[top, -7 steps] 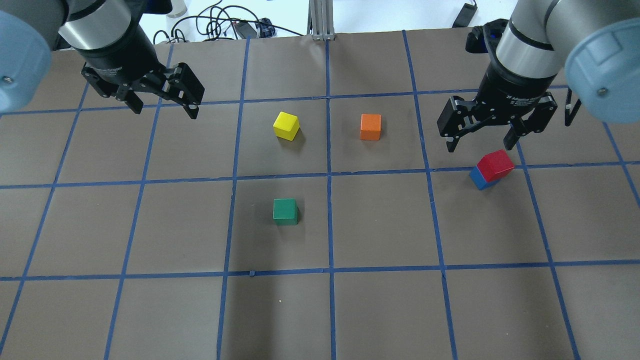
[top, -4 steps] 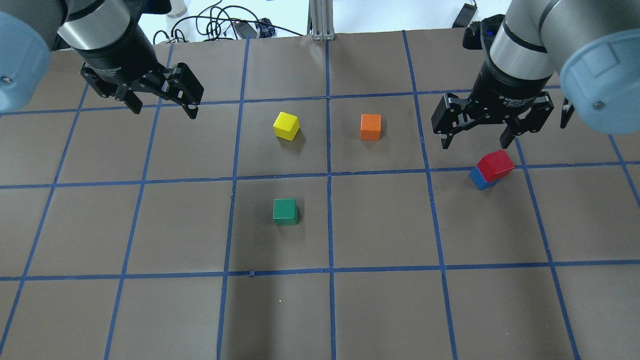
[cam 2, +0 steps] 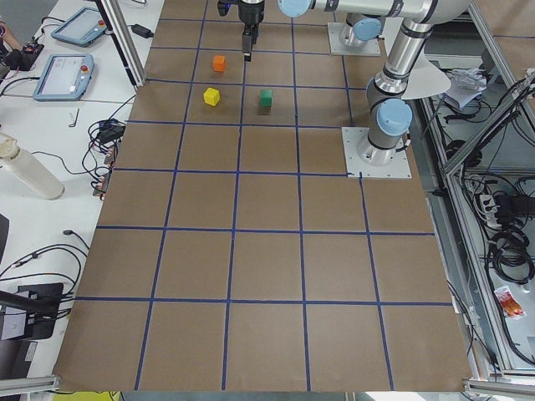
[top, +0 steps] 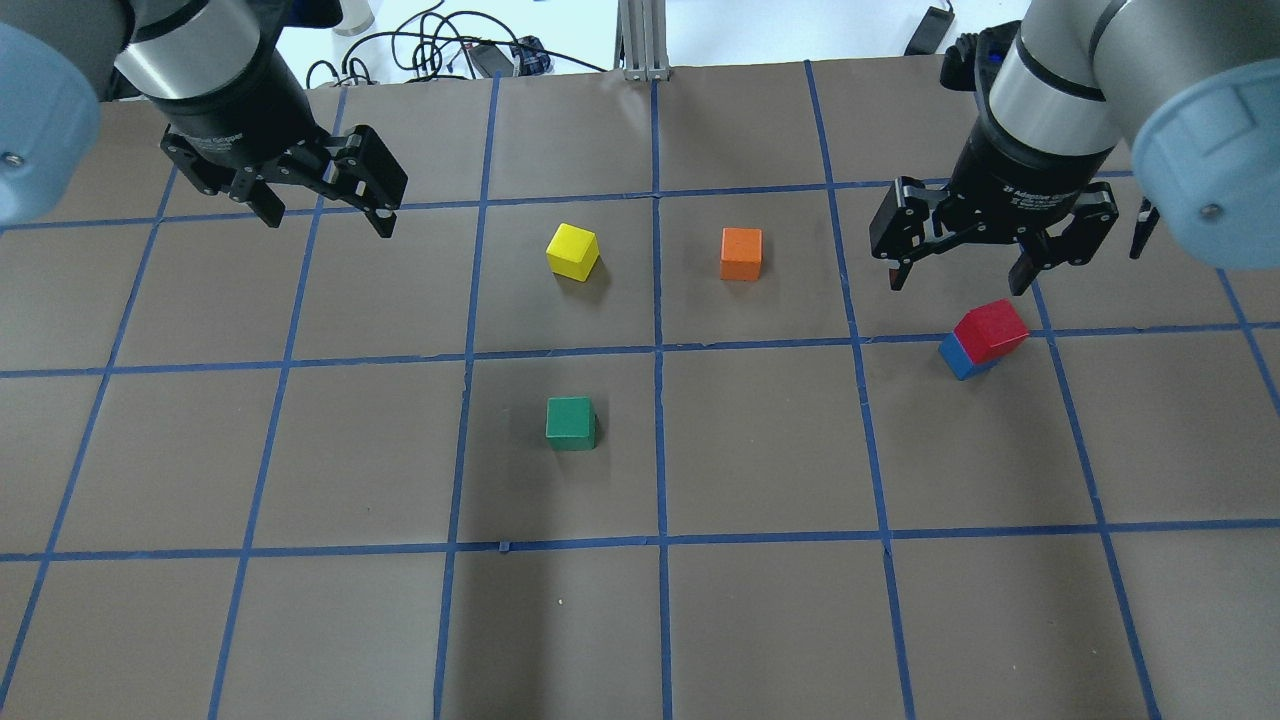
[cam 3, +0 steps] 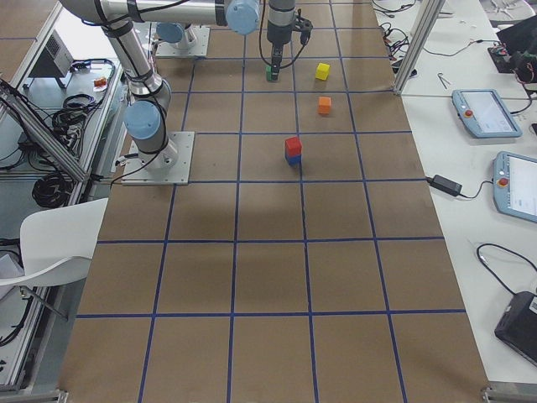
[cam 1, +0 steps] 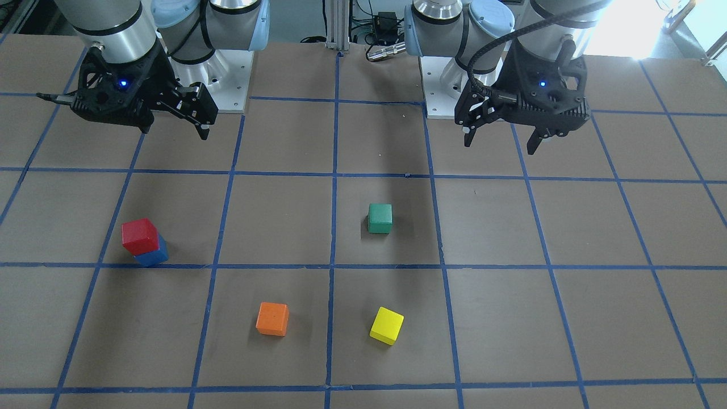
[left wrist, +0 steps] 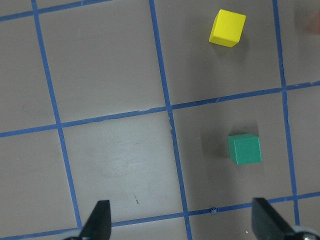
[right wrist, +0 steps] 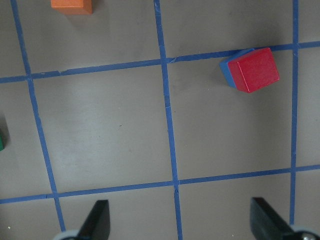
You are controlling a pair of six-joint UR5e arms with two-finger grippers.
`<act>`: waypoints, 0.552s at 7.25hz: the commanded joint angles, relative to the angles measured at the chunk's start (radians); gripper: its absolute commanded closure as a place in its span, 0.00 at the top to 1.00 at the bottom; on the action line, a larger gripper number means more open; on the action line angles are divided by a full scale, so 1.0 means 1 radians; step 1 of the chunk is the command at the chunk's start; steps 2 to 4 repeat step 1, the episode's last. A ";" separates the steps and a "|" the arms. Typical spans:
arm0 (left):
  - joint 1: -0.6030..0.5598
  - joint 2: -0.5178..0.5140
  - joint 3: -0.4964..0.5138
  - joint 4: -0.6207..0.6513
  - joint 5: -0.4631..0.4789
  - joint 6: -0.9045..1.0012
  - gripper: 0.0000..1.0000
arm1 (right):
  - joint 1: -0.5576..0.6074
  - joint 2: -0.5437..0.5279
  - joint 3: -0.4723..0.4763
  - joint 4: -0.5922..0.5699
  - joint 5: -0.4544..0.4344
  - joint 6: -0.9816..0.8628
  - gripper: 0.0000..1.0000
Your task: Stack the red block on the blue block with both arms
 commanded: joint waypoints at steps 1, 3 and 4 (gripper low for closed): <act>0.000 0.001 0.001 0.000 0.000 0.000 1.00 | 0.000 -0.005 0.001 -0.003 0.001 0.001 1.00; 0.000 0.001 0.001 0.000 0.000 0.000 1.00 | 0.000 -0.005 0.001 -0.003 0.001 0.001 1.00; 0.000 0.001 0.001 0.000 0.000 0.000 1.00 | 0.000 -0.005 0.001 -0.003 0.001 0.001 1.00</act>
